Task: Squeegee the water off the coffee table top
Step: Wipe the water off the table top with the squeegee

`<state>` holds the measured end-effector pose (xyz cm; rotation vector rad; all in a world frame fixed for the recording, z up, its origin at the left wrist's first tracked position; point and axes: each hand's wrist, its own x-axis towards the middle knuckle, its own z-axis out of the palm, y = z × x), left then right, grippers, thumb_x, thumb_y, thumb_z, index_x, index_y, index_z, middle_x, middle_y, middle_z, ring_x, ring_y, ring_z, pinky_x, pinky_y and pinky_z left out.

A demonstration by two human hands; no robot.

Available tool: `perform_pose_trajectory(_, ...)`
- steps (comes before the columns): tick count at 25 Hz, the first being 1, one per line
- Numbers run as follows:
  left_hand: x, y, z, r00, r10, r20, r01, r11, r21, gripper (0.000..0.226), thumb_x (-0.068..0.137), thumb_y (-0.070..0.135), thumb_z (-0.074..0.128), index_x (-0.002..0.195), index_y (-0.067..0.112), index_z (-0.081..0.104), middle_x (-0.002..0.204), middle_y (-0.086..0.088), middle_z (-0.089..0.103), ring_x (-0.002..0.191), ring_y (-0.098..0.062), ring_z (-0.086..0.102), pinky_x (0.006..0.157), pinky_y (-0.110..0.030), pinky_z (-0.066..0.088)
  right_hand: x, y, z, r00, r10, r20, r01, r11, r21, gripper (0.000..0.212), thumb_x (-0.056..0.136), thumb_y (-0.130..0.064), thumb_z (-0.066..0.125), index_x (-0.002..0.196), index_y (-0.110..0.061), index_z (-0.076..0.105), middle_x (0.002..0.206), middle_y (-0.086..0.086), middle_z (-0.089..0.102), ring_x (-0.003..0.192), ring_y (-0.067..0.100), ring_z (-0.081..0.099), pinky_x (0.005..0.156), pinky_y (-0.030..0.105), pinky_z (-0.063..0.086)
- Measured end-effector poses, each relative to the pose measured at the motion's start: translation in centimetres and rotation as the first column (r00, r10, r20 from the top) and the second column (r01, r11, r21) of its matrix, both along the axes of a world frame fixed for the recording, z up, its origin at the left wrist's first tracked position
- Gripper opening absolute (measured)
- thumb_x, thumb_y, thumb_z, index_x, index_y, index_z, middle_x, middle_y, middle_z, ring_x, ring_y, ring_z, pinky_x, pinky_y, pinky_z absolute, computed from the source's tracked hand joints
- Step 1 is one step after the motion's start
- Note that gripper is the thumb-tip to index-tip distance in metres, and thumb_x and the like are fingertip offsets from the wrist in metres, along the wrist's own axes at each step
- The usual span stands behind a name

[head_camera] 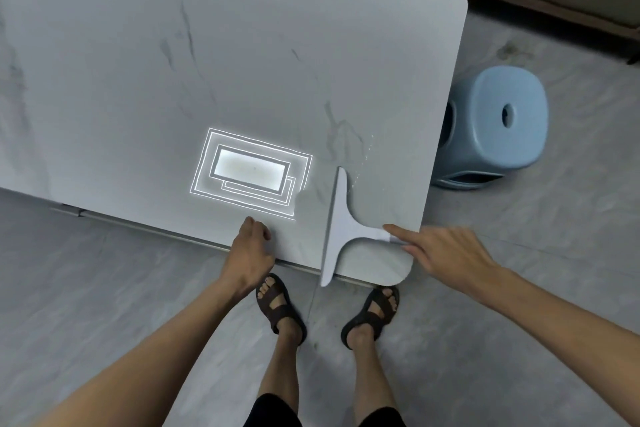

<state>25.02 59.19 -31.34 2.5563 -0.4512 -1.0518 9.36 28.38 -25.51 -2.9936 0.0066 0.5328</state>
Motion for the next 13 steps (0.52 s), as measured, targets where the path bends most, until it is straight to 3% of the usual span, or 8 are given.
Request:
perform_pose_trajectory(4, -0.8, -1.9, -0.6, 0.986, -0.128, -0.105, 0.140, 0.983, 0.121, 0.038, 0.078, 0.007, 0.057, 0.114, 0.003, 0.046, 0.135, -0.023, 0.032, 0.122, -0.042, 0.042, 0.089, -0.041, 0.046, -2.4, -3.4, 1.4, 0.999, -0.023, -0.023, 0.022, 0.998, -0.054, 0.046, 0.089, -0.040, 0.059, 0.133, -0.045, 0.049, 0.061, -0.004, 0.062, 0.046, 0.022, 0.057, 0.038, 0.028, 0.038)
perform_pose_trajectory(6, -0.8, -2.4, -0.9, 0.975, -0.137, -0.173, 0.168, 0.970, 0.178, 0.041, 0.079, 0.008, 0.055, 0.117, 0.004, 0.044, 0.144, -0.031, 0.023, 0.133, -0.048, 0.030, 0.097, -0.045, 0.042, -2.8, -4.1, 2.2, 0.999, -0.022, -0.045, 0.019, 0.998, -0.052, 0.045, 0.088, -0.039, 0.061, 0.132, -0.044, 0.051, 0.059, -0.004, 0.060, 0.044, 0.022, 0.055, 0.038, 0.027, 0.036)
perform_pose_trajectory(9, -0.4, -2.8, -1.1, 0.971, -0.108, -0.212, 0.155, 0.963, 0.219, 0.042, 0.078, 0.010, 0.054, 0.118, 0.004, 0.043, 0.146, -0.032, 0.020, 0.134, -0.049, 0.027, 0.092, -0.042, 0.040, -2.8, -3.7, 3.1, 0.999, 0.027, -0.036, -0.027, 1.000, -0.007, 0.044, 0.086, -0.039, 0.063, 0.129, -0.040, 0.055, 0.051, -0.005, 0.055, 0.035, 0.019, 0.048, 0.033, 0.025, 0.032)
perform_pose_trajectory(13, -0.3, -2.6, -1.2, 0.969, -0.110, -0.221, 0.159, 0.963, 0.217, 0.041, 0.076, 0.011, 0.055, 0.115, 0.005, 0.045, 0.145, -0.028, 0.022, 0.130, -0.047, 0.035, 0.078, -0.034, 0.037, -0.9, -0.3, 1.8, 0.972, 0.235, -0.019, -0.234, 0.971, 0.045, 0.044, 0.094, -0.045, 0.046, 0.137, -0.041, 0.042, 0.059, -0.005, 0.056, 0.038, 0.017, 0.048, 0.037, 0.022, 0.017)
